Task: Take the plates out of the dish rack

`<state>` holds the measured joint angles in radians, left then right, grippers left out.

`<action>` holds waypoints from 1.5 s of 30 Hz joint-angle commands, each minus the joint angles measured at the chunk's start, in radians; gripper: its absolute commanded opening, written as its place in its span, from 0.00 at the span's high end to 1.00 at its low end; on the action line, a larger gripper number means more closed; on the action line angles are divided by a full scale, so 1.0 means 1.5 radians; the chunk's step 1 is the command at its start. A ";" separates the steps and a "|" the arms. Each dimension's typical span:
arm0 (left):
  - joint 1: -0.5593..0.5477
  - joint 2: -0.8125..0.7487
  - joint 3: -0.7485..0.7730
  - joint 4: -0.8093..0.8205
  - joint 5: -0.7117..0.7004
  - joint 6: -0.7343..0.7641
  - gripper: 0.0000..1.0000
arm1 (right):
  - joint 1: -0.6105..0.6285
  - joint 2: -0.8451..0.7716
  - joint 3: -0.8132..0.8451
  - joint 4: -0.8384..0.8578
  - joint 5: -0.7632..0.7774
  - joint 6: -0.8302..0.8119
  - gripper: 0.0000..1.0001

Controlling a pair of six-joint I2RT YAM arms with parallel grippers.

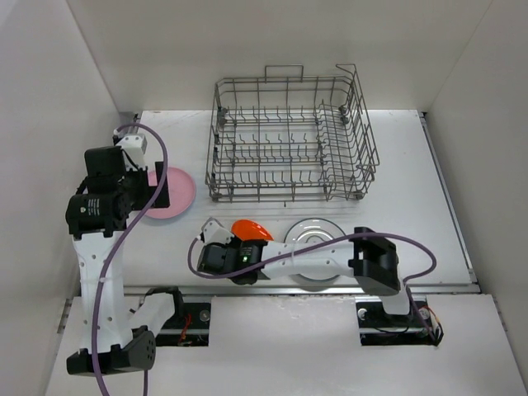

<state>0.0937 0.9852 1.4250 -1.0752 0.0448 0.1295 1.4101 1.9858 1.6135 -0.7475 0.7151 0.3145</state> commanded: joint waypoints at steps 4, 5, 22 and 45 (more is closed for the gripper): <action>0.004 -0.019 -0.010 0.008 -0.014 -0.012 0.00 | 0.040 0.009 0.058 -0.082 0.035 0.039 0.86; 0.004 -0.019 -0.010 0.008 -0.006 -0.012 0.00 | 0.040 0.009 0.065 -0.091 0.025 0.045 0.75; 0.004 -0.019 -0.022 0.008 0.000 -0.012 0.00 | 0.066 -0.001 0.136 -0.099 -0.058 0.037 0.30; 0.042 -0.057 -0.082 0.078 -0.138 -0.074 0.00 | -0.199 -0.843 -0.093 -0.423 0.427 0.633 0.09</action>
<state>0.1436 0.9100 1.3331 -1.0153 -0.0654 0.0574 1.1126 0.8429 1.4517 -1.2266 1.2007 1.1728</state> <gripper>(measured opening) 0.997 0.905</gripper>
